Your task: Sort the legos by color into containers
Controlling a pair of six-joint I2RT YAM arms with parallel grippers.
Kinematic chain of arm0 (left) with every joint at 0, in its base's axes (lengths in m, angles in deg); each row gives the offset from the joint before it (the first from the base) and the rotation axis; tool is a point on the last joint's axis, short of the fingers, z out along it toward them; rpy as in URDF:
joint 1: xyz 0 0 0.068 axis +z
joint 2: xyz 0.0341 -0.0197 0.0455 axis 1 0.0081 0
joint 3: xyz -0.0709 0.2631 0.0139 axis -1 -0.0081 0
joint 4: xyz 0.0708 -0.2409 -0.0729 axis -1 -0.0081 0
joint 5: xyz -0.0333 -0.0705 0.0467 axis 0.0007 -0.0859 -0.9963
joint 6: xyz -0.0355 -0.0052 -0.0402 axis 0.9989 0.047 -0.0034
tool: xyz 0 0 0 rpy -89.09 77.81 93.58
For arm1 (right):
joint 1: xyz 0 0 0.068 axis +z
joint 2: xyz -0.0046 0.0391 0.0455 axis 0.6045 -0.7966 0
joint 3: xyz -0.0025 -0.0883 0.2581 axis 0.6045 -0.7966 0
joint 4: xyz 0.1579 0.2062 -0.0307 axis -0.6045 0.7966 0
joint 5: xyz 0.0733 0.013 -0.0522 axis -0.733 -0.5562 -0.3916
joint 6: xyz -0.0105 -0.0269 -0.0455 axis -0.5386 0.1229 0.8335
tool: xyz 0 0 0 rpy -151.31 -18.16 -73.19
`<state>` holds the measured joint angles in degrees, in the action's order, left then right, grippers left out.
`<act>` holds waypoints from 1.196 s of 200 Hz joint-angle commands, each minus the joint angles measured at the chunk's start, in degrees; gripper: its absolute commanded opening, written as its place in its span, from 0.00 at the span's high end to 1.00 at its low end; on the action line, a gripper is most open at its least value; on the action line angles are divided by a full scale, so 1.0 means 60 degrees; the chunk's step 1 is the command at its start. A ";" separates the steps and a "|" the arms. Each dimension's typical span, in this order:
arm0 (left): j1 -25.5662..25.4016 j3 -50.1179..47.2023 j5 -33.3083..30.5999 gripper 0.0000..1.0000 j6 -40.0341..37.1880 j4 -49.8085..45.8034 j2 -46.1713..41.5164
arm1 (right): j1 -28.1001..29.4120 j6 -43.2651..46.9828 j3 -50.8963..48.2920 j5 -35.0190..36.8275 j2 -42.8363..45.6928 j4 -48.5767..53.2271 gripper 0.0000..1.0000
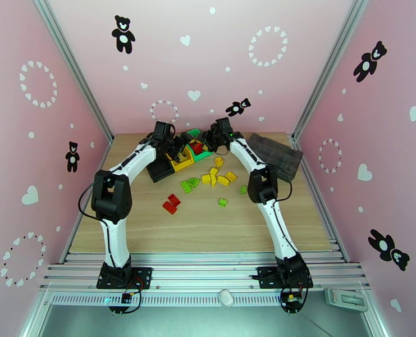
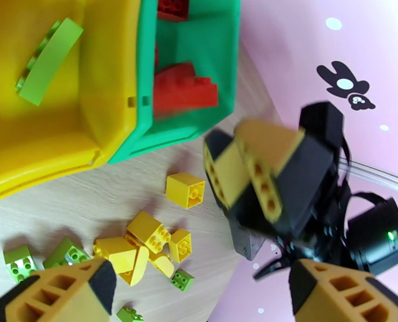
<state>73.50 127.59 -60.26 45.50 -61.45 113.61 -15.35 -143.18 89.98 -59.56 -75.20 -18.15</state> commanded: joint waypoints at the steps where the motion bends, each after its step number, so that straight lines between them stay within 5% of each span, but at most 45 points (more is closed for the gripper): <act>1: 0.0138 0.0397 0.0003 0.10 -0.0312 -0.0536 0.0063 | -0.0066 -0.0645 0.0496 -0.0255 -0.0296 -0.0719 0.42; 58: 0.0096 0.0045 -0.1071 0.13 -0.1574 -0.2065 -0.0820 | 0.0013 0.0933 0.0447 -0.0377 0.0368 0.0735 0.37; 97: -0.0203 -0.0705 -0.2818 0.16 -0.2398 -0.3865 -0.1681 | 0.0227 0.2479 0.0000 -0.0104 0.1343 0.2261 0.34; 161: -0.0969 -0.3338 -0.4656 0.17 -0.2032 -0.5031 -0.3231 | 0.0977 0.4895 -0.2866 0.1163 0.3799 0.3836 0.24; 239: -0.2561 -0.5274 -0.4910 0.18 -0.0953 -0.4723 -0.3448 | 0.1887 0.5651 -0.6661 0.2049 0.6137 0.3586 0.22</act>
<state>60.37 97.65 -88.34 37.09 -90.33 93.09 -5.16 -111.73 55.38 -50.12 -43.60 2.35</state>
